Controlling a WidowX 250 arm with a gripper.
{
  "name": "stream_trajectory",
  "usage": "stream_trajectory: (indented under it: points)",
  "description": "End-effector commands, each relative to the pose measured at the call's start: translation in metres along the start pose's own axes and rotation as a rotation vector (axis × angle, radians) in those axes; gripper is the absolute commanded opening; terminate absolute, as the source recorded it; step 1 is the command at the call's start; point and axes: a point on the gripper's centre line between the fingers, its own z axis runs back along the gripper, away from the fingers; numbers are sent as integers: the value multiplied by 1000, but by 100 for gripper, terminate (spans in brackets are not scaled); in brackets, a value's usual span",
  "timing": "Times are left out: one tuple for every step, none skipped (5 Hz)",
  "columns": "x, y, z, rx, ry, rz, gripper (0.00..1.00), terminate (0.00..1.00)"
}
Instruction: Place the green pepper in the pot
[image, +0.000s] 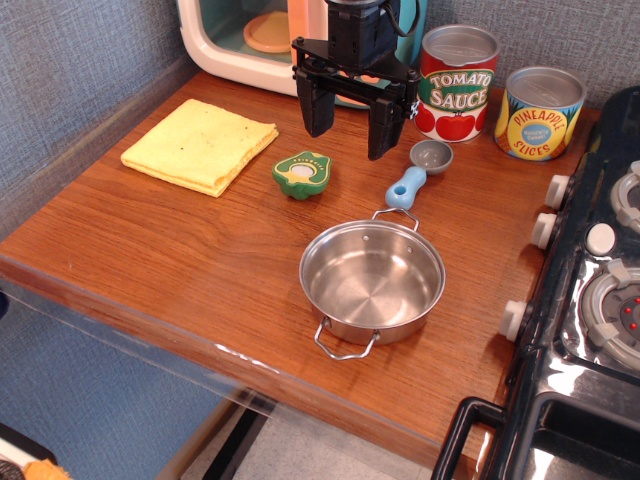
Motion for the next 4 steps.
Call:
stream_trajectory:
  points:
    - [0, 0, 0, 0, 0, 0, 100, 0]
    - [-2, 15, -5, -17, -36, 38, 100, 0]
    - [-3, 32, -15, 14, -32, 92, 100, 0]
    - [-2, 49, -22, 38, 6, 133, 100, 0]
